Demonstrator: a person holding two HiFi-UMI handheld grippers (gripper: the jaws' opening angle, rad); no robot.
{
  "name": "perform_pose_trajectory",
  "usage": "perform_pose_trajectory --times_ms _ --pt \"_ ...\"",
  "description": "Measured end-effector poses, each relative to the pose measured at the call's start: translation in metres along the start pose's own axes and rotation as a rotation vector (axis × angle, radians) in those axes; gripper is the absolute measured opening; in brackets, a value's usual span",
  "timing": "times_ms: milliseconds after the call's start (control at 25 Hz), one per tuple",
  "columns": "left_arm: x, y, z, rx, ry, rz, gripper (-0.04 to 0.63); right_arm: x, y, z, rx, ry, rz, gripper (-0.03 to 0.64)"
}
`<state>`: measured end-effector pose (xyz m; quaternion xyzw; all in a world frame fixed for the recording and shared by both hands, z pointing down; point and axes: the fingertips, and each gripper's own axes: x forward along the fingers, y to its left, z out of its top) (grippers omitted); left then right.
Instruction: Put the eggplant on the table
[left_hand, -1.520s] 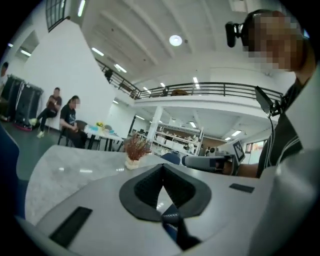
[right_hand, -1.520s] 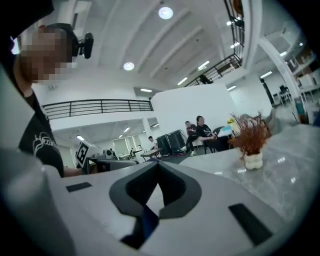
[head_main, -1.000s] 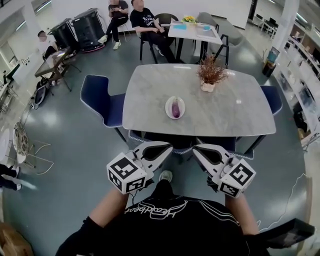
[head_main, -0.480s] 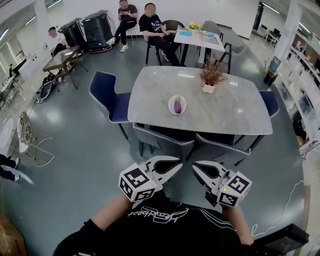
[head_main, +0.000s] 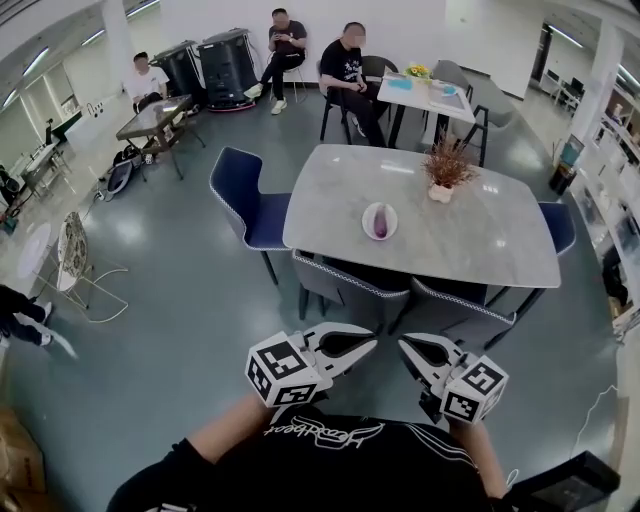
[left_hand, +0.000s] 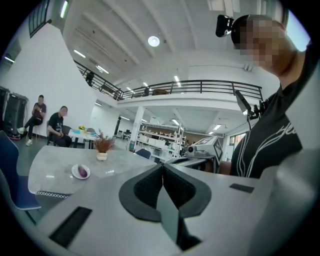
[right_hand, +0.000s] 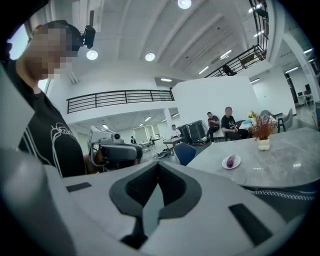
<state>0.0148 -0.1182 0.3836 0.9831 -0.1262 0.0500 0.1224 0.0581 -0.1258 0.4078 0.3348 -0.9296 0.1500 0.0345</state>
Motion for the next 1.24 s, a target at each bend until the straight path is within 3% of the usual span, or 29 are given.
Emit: perform_pose_trajectory --times_ms 480,720,1240 --pt "0.005 -0.022 0.004 0.032 0.02 -0.012 0.009 -0.019 0.006 0.0 -0.009 -0.002 -0.01 0.008" --pt "0.007 -0.025 -0.001 0.033 0.031 -0.02 0.009 -0.027 0.009 0.006 0.085 -0.059 0.038 0.007" --pt "0.013 -0.019 -0.004 -0.078 -0.021 -0.031 0.009 -0.032 0.007 -0.011 0.045 0.002 0.01 0.007"
